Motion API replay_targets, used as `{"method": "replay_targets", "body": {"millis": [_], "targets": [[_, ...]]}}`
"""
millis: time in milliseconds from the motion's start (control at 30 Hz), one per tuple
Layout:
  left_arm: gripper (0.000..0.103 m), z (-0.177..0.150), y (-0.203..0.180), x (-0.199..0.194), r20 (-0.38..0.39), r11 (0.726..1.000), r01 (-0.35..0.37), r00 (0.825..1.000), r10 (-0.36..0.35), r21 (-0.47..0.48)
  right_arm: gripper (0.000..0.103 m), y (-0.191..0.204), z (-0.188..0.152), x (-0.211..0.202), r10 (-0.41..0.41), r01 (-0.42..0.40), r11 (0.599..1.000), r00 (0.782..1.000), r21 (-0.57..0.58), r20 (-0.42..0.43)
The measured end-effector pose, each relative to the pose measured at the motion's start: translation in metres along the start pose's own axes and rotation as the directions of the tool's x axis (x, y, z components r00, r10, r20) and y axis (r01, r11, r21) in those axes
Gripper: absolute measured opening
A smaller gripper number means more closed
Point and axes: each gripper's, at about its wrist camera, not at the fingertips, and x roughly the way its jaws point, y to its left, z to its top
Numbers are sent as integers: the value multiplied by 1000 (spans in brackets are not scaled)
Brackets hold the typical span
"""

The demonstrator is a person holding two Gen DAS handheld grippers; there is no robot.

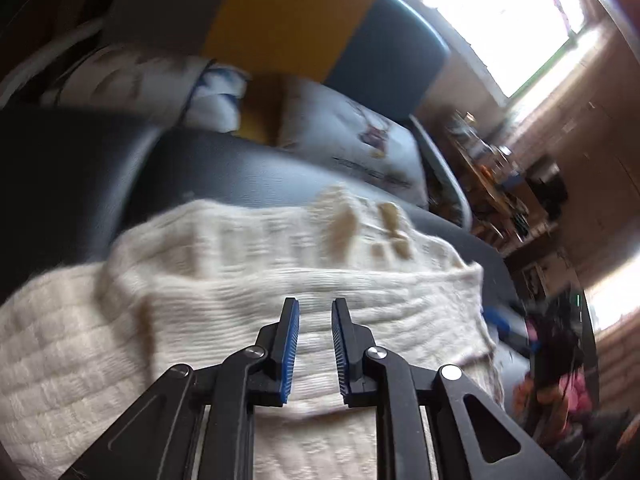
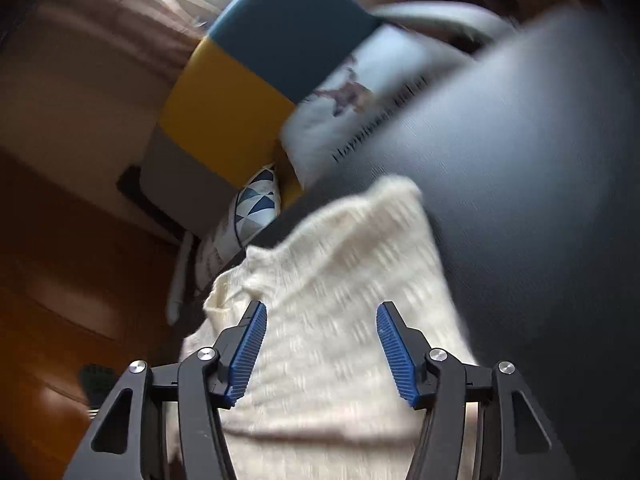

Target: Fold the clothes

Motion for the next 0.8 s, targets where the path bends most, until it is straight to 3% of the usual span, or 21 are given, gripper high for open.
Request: {"method": "replay_targets", "body": {"millis": [100,167,300,367,467,533,633,800], "targets": [[16,5,-11,9,-33,1000,-7,999,8,19,60,6,16,10,-27,27,1000,1000,3,1],[16,8,-18,7,-41,999,45,998,-44,26,60,10,27,17,-45,45,999,999,4,2],[22,26,-74,27,-116,967,186,979,-168,174,61,24,14,-1,-35,34,997,999,-73,-14],[25,34,-108,43,-170,933,231,967,-189,276,61,24,-4,-10,-18,12,991,999,-134,-48],[28,40,-164,85,-259,864,276,950,-176,422,61,20,-25,-11,-85,59,968,991,-245,-98],[29,41,-189,110,-311,832,289,939,-149,474,62,15,-36,-6,-117,75,955,985,-286,-130],[32,43,-220,149,-392,776,330,912,-117,537,62,12,-42,-5,-102,59,942,988,-329,-113],[40,37,-244,201,-508,706,391,860,-52,591,62,7,-53,-8,-69,33,917,995,-398,-75]]}}
